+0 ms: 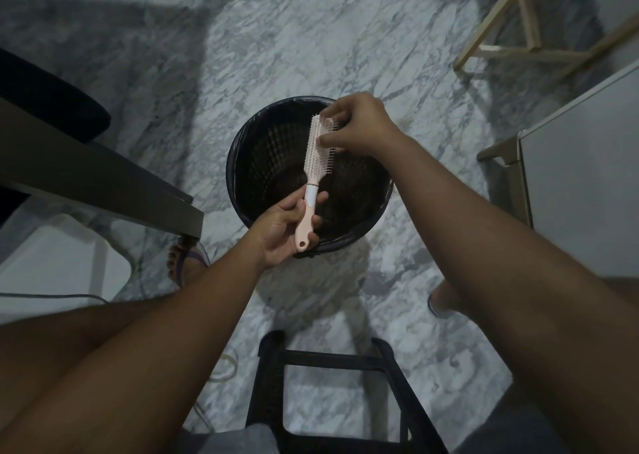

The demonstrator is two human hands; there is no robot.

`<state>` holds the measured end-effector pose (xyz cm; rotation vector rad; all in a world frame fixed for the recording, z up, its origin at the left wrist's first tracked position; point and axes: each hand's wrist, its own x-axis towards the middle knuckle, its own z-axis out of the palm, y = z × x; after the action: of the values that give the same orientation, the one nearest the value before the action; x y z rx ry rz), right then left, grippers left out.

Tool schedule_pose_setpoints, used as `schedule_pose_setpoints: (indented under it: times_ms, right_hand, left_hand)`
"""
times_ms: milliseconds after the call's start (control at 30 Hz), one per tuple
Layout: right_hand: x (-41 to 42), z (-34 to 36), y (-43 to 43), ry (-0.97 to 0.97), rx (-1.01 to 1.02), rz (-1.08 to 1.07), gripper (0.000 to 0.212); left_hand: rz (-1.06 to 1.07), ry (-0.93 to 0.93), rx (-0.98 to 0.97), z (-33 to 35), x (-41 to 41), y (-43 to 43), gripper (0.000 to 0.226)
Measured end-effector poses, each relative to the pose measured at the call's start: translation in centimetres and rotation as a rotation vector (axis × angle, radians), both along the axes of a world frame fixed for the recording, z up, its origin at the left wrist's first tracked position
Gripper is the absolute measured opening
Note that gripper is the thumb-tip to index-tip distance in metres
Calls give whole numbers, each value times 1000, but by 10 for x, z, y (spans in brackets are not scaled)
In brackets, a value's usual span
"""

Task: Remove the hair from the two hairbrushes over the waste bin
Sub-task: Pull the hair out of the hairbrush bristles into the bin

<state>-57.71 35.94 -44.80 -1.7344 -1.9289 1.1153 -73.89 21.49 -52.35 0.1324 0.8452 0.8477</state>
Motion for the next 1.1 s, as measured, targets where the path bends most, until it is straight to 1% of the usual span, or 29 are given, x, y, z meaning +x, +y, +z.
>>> schedule_pose_setpoints:
  times_ms: [67, 167, 200, 233, 300, 367, 400, 433, 500, 633, 733, 833, 900, 1000, 1100]
  right_hand:
    - [-1, 2, 1, 17, 16, -25, 41]
    - [0, -1, 1, 88, 66, -139, 19]
    - [1, -2, 1, 85, 96, -175, 18]
    - [2, -1, 1, 91, 105, -205, 21]
    - [4, -3, -2, 171, 56, -267, 25]
    - [3, -4, -8, 273, 32, -309, 18]
    - [1, -7, -11, 286, 50, -291, 14]
    - [-1, -9, -15, 255, 65, -242, 10]
    - [-3, -10, -21, 102, 74, -93, 10]
    - [-8, -6, -24, -129, 129, 83, 30]
    - [-14, -5, -24, -267, 140, 169, 38]
    - [-18, -5, -23, -289, 81, 145, 36]
    - [-19, -8, -21, -241, 58, 70, 31]
    - [-21, -14, -22, -216, 103, -18, 21]
    - [-21, -18, -26, -253, 140, -29, 24]
  left_hand:
    - [10, -12, 2, 4, 4, 2, 43]
    - [12, -25, 13, 7, 7, 4, 44]
    - [7, -21, 16, 7, 7, 4, 44]
    - [5, -18, 18, 8, 6, 4, 43]
    - [13, -24, 20, 8, 5, 5, 42]
    - [34, -38, 15, 8, 5, 7, 42]
    - [48, -42, 11, 9, 5, 8, 43]
    - [60, -46, 6, 9, 6, 9, 43]
    - [71, -41, 3, 10, 7, 10, 43]
    - [71, 8, 1, 7, 8, 9, 44]
    - [55, 68, -10, 5, 7, 8, 44]
    - [30, 105, -7, 5, 7, 8, 45]
    - [22, 116, -3, 6, 7, 9, 45]
    - [36, 110, -7, 9, 7, 11, 45]
    - [45, 64, -10, 12, 11, 13, 43]
